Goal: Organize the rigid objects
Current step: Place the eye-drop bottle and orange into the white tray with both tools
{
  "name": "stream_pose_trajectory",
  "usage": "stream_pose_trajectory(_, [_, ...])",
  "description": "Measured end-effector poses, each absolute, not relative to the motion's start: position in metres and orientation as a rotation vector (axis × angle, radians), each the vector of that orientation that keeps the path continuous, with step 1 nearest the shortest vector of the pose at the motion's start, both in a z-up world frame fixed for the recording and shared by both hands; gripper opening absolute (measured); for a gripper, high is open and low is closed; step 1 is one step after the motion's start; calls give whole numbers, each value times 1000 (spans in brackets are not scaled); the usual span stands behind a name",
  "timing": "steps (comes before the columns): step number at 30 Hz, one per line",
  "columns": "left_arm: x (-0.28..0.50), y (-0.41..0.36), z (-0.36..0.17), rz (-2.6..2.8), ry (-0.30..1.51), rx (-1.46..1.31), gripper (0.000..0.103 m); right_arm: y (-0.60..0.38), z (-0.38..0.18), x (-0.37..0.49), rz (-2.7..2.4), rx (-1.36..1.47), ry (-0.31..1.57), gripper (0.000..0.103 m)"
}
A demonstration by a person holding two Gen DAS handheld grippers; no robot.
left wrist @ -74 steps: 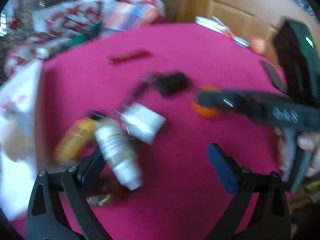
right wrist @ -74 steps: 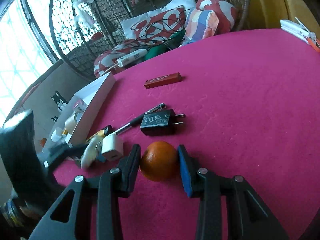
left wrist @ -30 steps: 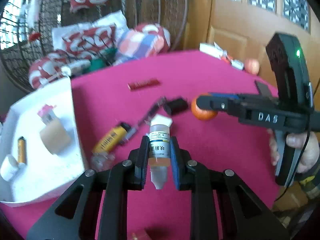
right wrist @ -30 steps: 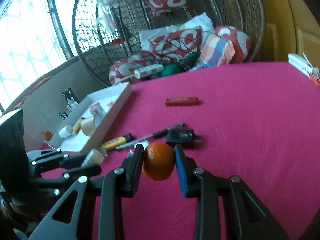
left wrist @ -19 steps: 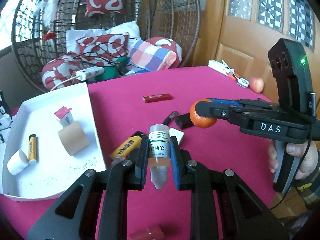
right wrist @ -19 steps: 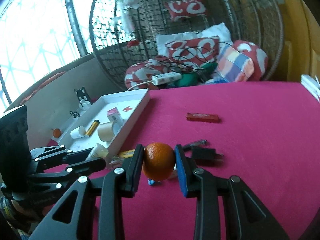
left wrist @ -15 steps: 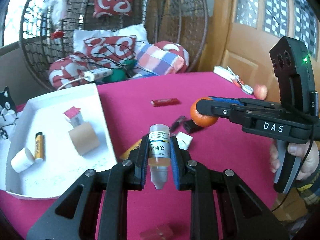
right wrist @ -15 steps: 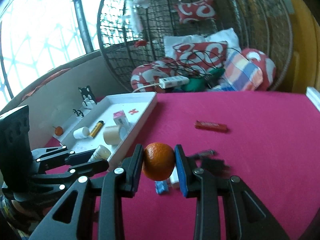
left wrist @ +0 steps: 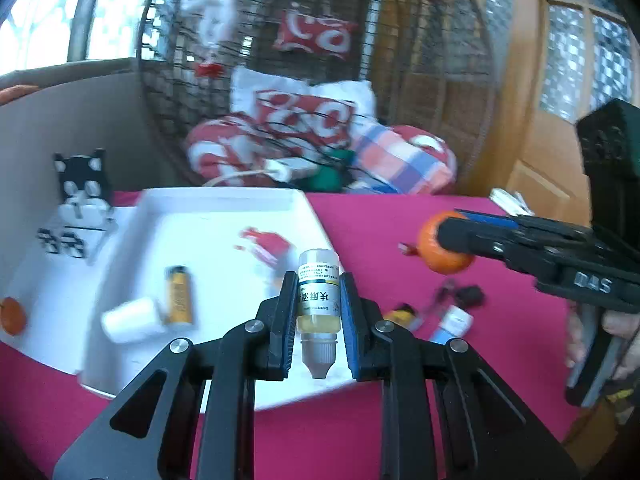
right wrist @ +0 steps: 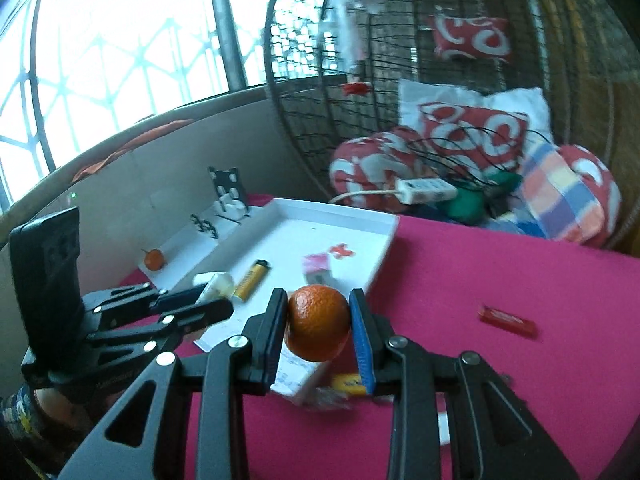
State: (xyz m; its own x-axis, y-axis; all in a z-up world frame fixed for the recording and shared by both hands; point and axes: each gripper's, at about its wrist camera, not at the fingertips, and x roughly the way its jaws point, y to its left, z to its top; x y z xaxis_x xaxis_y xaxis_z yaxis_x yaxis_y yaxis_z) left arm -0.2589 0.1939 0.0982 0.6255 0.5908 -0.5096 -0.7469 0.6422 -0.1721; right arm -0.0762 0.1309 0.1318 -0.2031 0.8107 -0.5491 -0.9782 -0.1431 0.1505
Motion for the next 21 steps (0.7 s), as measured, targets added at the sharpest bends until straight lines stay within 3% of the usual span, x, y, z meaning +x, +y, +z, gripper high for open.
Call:
stream_pose_trajectory(11, [-300,294,89,968,487,-492,20,182,128,-139,1805,-504,564,31])
stream_pose_trajectory(21, [-267,330,49,1046,627,-489,20,215,62,-160,1721,-667,646,31])
